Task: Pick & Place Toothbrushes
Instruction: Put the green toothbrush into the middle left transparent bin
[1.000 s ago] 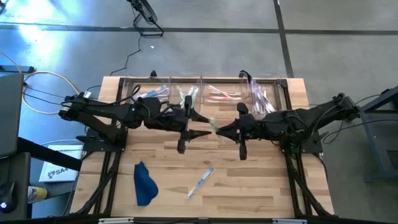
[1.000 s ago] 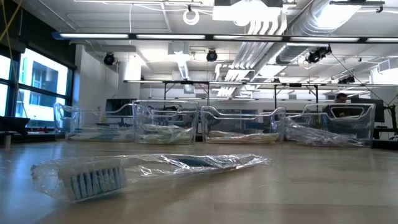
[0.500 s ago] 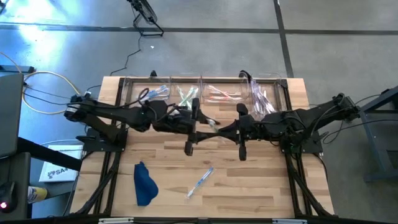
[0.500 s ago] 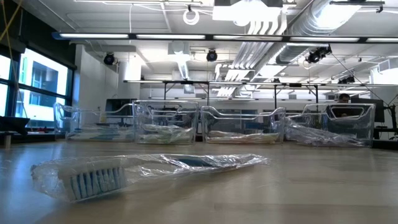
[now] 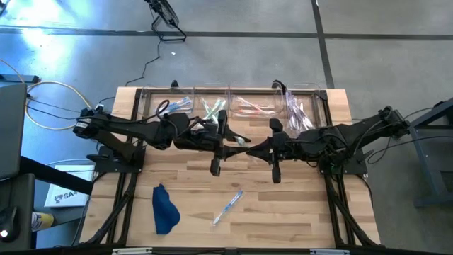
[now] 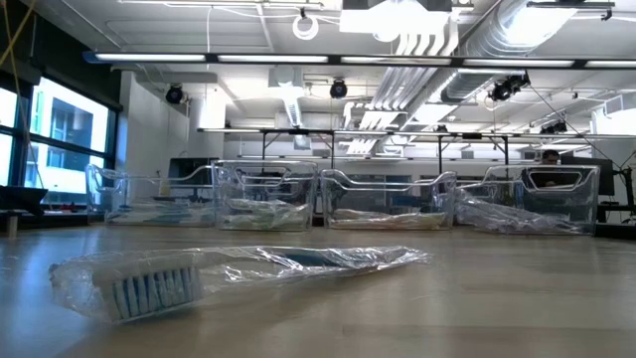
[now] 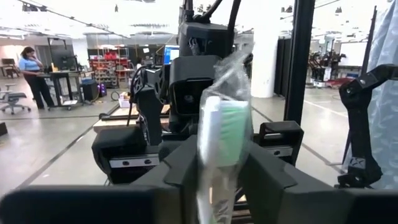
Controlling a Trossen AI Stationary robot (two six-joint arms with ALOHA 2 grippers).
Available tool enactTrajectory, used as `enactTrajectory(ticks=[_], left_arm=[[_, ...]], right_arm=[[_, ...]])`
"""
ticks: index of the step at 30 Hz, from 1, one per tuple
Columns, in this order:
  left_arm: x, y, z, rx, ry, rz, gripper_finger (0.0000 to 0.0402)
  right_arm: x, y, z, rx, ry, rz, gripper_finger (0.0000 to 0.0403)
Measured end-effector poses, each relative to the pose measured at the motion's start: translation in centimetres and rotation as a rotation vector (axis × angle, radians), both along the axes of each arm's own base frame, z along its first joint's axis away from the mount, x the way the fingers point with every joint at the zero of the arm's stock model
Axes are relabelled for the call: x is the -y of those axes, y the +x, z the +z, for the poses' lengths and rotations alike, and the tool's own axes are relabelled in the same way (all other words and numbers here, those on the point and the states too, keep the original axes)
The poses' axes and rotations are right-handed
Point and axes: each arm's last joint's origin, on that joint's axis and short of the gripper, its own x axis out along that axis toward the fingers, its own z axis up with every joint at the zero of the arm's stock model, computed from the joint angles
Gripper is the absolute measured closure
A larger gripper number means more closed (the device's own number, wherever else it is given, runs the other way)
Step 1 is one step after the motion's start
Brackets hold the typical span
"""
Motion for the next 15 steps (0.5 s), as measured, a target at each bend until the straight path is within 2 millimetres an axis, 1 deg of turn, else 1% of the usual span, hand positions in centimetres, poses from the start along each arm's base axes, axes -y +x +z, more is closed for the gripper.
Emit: enactTrajectory(ticks=[5,9,11,15], left_arm=[[-0.04,0.01,0.0,0.0,-0.001,0.007,0.0355],[-0.06,0.01,-0.01,-0.002,-0.001,0.009,0.0387],[-0.06,0.01,-0.02,-0.002,-0.001,0.01,0.0392],[-0.05,0.03,-0.1,-0.011,0.001,0.009,0.0389]], right_arm=[[-0.03,0.0,0.01,0.0,0.0,0.004,0.0397],[-0.05,-0.01,0.01,0.001,0.001,0.007,0.0397],[-0.05,-0.01,0.01,0.001,0.002,0.008,0.0397],[-0.04,-0.01,0.0,-0.001,0.001,0.008,0.0397]])
